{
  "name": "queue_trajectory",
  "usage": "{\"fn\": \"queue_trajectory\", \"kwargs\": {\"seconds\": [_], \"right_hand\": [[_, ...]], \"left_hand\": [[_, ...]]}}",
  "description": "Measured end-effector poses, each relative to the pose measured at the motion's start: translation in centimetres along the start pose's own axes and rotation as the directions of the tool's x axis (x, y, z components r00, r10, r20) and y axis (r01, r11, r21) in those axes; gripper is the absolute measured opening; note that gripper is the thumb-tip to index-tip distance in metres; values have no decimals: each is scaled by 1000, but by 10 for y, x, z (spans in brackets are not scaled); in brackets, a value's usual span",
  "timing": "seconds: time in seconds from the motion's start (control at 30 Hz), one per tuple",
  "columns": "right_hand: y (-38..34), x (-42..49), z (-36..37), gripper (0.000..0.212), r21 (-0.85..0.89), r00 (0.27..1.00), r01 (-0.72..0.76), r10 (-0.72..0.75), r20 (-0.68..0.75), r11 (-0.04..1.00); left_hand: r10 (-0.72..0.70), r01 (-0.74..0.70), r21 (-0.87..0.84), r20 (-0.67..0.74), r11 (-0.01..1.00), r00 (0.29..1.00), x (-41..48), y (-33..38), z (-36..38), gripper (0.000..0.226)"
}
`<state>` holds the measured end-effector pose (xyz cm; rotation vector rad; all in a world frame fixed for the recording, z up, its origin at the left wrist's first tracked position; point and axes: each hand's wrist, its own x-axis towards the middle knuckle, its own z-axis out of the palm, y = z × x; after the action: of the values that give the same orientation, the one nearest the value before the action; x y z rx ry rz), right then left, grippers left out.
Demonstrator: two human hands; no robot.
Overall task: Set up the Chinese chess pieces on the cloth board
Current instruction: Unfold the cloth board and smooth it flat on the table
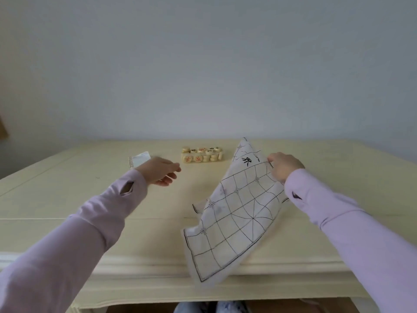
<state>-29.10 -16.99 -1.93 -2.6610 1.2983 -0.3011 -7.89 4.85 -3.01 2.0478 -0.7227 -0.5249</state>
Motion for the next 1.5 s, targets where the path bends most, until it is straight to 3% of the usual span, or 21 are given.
{"fn": "queue_trajectory", "kwargs": {"seconds": [0.1,0.27,0.4,0.47,0.53,0.6,0.67,0.73,0.77,0.83,0.9,1.0,1.1,1.2,1.27,1.3,1.37,1.4,1.43,1.5], "right_hand": [[-1,1,1,44,-188,998,24,-33,-45,982],[2,7,-2,46,-389,971,144,-207,-124,910],[8,11,-2,35,-493,947,83,-222,-231,866],[7,7,-4,36,-416,951,36,-160,-266,909],[0,3,-7,40,-232,975,-15,-37,-217,973],[-8,-2,-7,38,-43,997,-70,68,-32,997],[-15,-9,-5,27,99,961,-102,72,268,990],[-23,-17,-3,48,166,880,-108,17,475,980],[-25,-18,-2,61,121,860,-59,-12,511,991],[-32,-22,1,74,-54,837,142,-91,539,988],[-35,-21,12,80,-124,799,297,-175,575,947],[-33,-16,27,99,-182,781,379,-208,590,907],[-28,-10,32,110,-196,778,413,-232,584,889],[-29,-9,27,106,-164,759,435,-262,597,885],[-32,-8,23,100,-182,744,473,-281,606,862],[-35,-9,21,100,-197,737,494,-288,611,847],[-39,-8,17,100,-223,736,511,-289,612,830],[-40,-9,16,99,-236,742,508,-281,608,829],[-42,-9,16,96,-253,748,505,-271,606,825],[-39,-8,16,92,-276,747,515,-268,609,812]], "left_hand": [[4,-15,131,87,991,996,16,4,33,41],[9,-103,393,234,914,972,32,21,78,74],[27,-213,579,313,787,949,32,28,92,33],[25,-190,569,286,800,958,33,27,89,26],[28,-134,555,196,821,980,34,23,80,24],[22,-66,512,92,856,996,32,20,69,19],[0,2,424,-6,906,1000,27,17,57,24],[-20,32,228,-55,973,998,23,13,45,25],[-29,37,131,-59,991,998,18,12,39,20],[-29,29,-62,-6,998,1000,9,9,28,11],[21,1,-293,74,956,997,-2,8,21,19],[125,-53,-503,110,863,986,-16,11,11,18],[77,-33,-498,67,867,995,-25,13,10,15],[-79,142,-452,156,881,985,-21,3,21,58],[-19,58,-413,97,909,995,-20,0,30,81],[-40,72,-592,67,803,997,-21,1,37,84],[84,39,-606,172,795,982,-24,10,44,63],[-9,149,-657,212,739,977,-25,15,48,53],[-20,195,-627,275,755,961,-28,21,52,50],[27,122,-527,266,841,963,-22,23,48,64]]}}
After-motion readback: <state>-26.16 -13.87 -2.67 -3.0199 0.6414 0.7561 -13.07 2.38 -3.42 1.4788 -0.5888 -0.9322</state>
